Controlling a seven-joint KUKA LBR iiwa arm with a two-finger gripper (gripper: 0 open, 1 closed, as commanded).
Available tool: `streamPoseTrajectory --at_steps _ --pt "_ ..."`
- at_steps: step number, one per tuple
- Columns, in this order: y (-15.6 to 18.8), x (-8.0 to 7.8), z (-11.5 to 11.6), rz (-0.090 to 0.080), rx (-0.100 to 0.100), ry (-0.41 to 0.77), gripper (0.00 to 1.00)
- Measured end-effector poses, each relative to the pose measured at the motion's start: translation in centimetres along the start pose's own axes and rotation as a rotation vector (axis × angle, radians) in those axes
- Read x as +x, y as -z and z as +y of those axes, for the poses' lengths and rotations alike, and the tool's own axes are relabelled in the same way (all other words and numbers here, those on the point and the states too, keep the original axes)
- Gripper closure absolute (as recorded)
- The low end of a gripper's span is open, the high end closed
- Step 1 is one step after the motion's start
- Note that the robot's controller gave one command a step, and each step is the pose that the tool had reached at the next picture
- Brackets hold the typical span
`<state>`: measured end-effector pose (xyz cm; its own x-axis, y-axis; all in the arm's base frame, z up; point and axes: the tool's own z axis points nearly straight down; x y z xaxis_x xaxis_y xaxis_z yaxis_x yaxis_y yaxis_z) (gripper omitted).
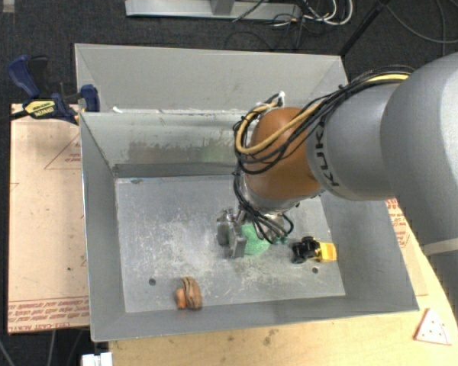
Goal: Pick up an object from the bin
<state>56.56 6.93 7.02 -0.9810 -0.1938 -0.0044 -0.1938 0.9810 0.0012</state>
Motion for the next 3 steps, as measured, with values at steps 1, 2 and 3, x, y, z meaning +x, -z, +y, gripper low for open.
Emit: streamPoseTrajectory --at_steps 1,2,3 --pt "0.0 0.0 0.0 0.0 0.0 0.0 1.0" --pt "1.4 -0.8 0.6 0.004 0.0 -0.038 1.0" --pt "5.4 2.3 -1.8 0.003 0.001 -0.01 0.0"
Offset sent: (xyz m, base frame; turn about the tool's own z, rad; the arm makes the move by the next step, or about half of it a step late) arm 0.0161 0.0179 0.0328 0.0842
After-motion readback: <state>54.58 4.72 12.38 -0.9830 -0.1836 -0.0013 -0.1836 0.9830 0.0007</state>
